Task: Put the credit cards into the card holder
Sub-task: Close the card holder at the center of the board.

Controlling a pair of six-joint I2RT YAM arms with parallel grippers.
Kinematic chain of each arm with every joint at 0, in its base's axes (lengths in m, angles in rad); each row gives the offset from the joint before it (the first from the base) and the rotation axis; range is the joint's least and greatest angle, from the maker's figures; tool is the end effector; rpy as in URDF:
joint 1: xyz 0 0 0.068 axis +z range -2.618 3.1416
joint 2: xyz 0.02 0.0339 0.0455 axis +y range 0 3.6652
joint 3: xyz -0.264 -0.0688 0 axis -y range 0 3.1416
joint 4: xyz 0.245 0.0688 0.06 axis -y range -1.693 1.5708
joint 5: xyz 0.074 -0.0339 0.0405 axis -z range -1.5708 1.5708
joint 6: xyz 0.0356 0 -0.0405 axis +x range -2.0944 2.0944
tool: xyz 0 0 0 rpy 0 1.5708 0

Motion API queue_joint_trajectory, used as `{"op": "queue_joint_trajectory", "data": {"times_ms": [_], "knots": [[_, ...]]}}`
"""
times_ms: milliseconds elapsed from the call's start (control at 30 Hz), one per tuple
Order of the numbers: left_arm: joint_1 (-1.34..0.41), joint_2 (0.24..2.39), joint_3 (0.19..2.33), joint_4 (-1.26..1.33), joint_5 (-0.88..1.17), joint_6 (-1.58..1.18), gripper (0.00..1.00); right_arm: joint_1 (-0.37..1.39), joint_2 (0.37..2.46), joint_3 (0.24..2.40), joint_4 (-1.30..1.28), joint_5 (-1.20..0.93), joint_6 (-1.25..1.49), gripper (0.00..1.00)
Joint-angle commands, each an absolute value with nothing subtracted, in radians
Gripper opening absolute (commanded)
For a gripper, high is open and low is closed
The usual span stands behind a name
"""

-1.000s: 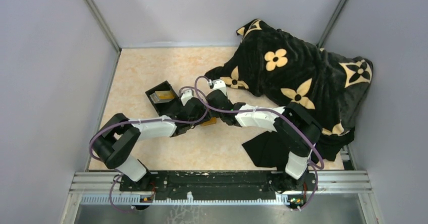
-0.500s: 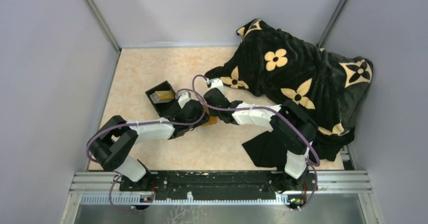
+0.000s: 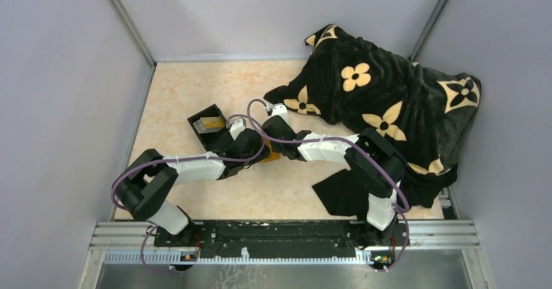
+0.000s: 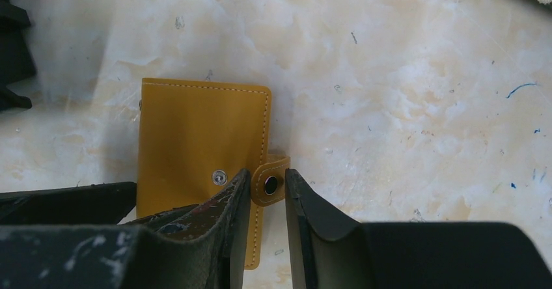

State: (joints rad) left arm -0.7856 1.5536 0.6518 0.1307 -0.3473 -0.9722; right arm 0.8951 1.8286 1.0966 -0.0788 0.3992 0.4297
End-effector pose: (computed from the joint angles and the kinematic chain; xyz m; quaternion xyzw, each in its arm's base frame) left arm 0.2147 -0.1976 0.1476 -0.1515 0.8971 -0.1937 0.3672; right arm 0.2505 0.2904 0.1722 -0.1383 0.9027 0.0784 0.3999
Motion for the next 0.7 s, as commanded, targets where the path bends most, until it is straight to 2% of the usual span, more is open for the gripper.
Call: {"op": "queue_joint_trajectory", "data": {"times_ms": [0, 667], "knots": [[-0.798, 1.615, 0.603, -0.028, -0.290, -0.976, 0.62, 0.908, 1.800, 1.140, -0.058, 0.431, 0.427, 0.26], [-0.798, 1.617, 0.595, -0.028, -0.293, -0.983, 0.62, 0.922, 1.766, 1.150, -0.058, 0.460, 0.411, 0.27]]}}
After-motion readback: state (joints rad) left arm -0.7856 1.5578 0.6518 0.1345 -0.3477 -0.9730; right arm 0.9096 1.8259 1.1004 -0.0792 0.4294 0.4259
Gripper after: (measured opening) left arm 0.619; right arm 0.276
